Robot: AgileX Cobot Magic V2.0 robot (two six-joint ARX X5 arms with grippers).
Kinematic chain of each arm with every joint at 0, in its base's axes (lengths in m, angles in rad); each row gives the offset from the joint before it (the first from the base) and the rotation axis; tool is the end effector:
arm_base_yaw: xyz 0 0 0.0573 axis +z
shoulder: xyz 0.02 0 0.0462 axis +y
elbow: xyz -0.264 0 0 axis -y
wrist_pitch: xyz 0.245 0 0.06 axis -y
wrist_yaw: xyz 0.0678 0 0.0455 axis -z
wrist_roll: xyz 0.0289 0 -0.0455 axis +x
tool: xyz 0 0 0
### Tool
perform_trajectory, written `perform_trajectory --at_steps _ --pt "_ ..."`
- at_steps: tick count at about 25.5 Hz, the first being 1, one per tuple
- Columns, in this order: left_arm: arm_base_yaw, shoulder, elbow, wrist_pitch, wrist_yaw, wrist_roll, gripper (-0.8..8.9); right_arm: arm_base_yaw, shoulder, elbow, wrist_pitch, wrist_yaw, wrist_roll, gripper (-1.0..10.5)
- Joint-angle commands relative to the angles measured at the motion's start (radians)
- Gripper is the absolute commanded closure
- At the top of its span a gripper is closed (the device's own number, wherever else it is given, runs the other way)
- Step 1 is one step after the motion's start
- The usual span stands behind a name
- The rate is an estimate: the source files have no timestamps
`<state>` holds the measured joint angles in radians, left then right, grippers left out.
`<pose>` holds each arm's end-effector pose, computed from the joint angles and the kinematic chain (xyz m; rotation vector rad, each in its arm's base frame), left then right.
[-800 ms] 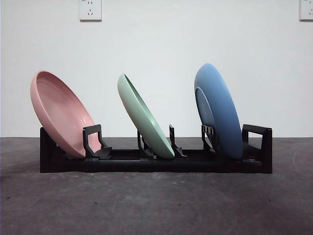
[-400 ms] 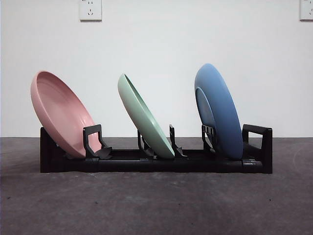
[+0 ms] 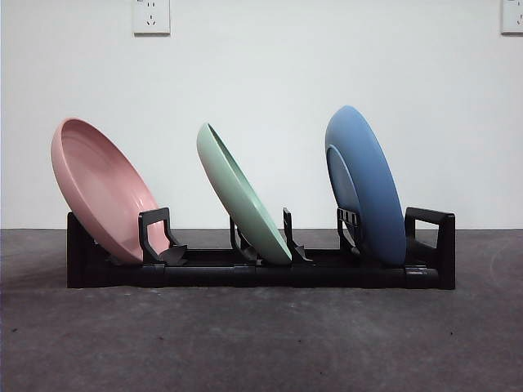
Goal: Place the plate
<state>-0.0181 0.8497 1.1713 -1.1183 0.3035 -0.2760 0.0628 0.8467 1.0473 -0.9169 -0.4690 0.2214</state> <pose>0.1257 -0.0109 0.3679 -0.3729 0.8309 -0.1936 0.1427 0.0221 0.3474 0.3532 0.7650 0.4291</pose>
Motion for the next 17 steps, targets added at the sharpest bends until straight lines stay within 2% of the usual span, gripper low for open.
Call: perform_trajectory --at_steps 1,2,5,8,12,17 --pt "-0.002 0.027 0.018 0.004 0.005 0.040 5.49 0.013 0.042 0.016 -0.001 -0.002 -0.061 6.9" --pt "-0.002 0.032 0.018 0.006 0.005 0.040 4.93 0.018 0.056 0.016 -0.004 -0.002 -0.069 6.5" --pt "-0.002 0.037 0.018 0.011 0.005 0.040 4.93 0.043 0.076 0.019 -0.005 -0.004 -0.063 6.5" --pt "-0.002 0.037 0.018 0.012 0.005 0.040 4.96 0.085 0.145 0.069 -0.001 -0.004 -0.013 6.5" --pt "-0.002 0.037 0.018 0.020 0.005 0.040 4.97 0.146 0.349 0.230 0.000 -0.004 -0.015 6.5" --pt "-0.002 0.039 0.018 0.047 0.004 0.040 4.97 0.212 0.600 0.393 0.051 -0.002 -0.054 6.5"
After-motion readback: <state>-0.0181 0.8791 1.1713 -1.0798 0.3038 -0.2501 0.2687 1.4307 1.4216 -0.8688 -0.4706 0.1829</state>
